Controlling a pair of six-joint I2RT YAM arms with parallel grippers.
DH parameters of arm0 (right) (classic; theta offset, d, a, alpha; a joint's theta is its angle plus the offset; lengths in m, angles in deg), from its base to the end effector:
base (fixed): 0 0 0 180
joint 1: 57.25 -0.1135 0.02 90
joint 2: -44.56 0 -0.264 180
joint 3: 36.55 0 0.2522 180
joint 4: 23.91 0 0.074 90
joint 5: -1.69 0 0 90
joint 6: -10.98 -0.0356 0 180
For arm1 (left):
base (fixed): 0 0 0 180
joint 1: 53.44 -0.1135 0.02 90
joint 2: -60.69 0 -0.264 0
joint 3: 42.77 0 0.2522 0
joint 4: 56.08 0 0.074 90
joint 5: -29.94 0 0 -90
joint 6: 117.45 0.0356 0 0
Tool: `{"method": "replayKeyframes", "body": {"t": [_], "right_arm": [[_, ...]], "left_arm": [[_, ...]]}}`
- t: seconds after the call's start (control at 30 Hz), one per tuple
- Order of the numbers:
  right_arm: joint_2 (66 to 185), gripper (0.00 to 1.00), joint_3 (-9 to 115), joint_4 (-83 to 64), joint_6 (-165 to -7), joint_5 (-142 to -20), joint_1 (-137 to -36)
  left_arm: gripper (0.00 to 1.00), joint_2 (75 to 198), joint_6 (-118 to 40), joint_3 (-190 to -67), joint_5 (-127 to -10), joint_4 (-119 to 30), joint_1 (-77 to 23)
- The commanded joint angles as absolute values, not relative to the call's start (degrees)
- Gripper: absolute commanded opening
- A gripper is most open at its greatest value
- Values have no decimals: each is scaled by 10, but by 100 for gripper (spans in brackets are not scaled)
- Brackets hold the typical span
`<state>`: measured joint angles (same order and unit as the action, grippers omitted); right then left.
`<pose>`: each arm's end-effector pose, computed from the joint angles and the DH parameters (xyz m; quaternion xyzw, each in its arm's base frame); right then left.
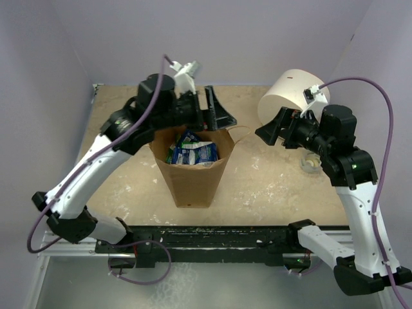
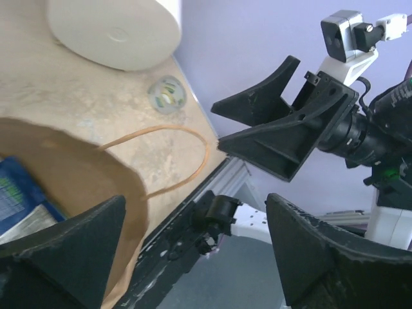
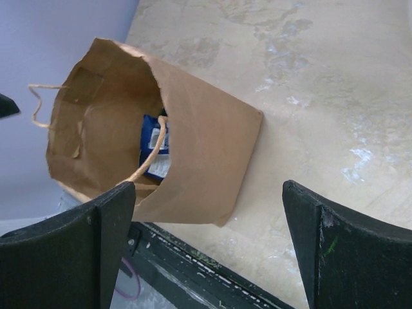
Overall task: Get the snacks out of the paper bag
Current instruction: Move the paper bag to the center of the board.
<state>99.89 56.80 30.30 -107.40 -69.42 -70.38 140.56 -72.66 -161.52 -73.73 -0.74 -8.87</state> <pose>0.1648 0.0503 0.4559 0.0070 0.7949 0.3326 0.5074 0.1893 -0.1983 0.5009 0.0668 0.7957 -0.4870 0.3538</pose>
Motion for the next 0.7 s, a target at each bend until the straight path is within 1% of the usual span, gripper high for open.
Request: {"method": "replayKeyframes", "body": {"t": [0.0, 0.07, 0.13, 0.2, 0.27, 0.37, 0.6, 0.67], "right_arm": [[1009, 97, 585, 260, -1063, -616, -706], [1016, 97, 582, 245, -1083, -587, -707], [1023, 97, 573, 225, -1116, -548, -707], [1028, 95, 554, 193, -1160, -517, -709], [1029, 92, 539, 159, -1218, -510, -719], [1033, 85, 521, 117, -1276, -509, -731], [1059, 72, 506, 71, -1343, -508, -758], [1066, 64, 501, 54, -1360, -499, -765]], "left_arm": [[97, 1360, -661, -1673, -707, 110, -124], [100, 1356, -636, -1704, -657, 178, -134], [99, 1358, -619, -1739, -604, 247, -139], [99, 1362, -611, -1766, -555, 301, -142], [99, 1364, -618, -1781, -510, 348, -144], [99, 1351, -659, -1769, -446, 387, -146], [99, 1294, -769, -1699, -350, 397, -149], [99, 1272, -798, -1673, -320, 394, -149]]}}
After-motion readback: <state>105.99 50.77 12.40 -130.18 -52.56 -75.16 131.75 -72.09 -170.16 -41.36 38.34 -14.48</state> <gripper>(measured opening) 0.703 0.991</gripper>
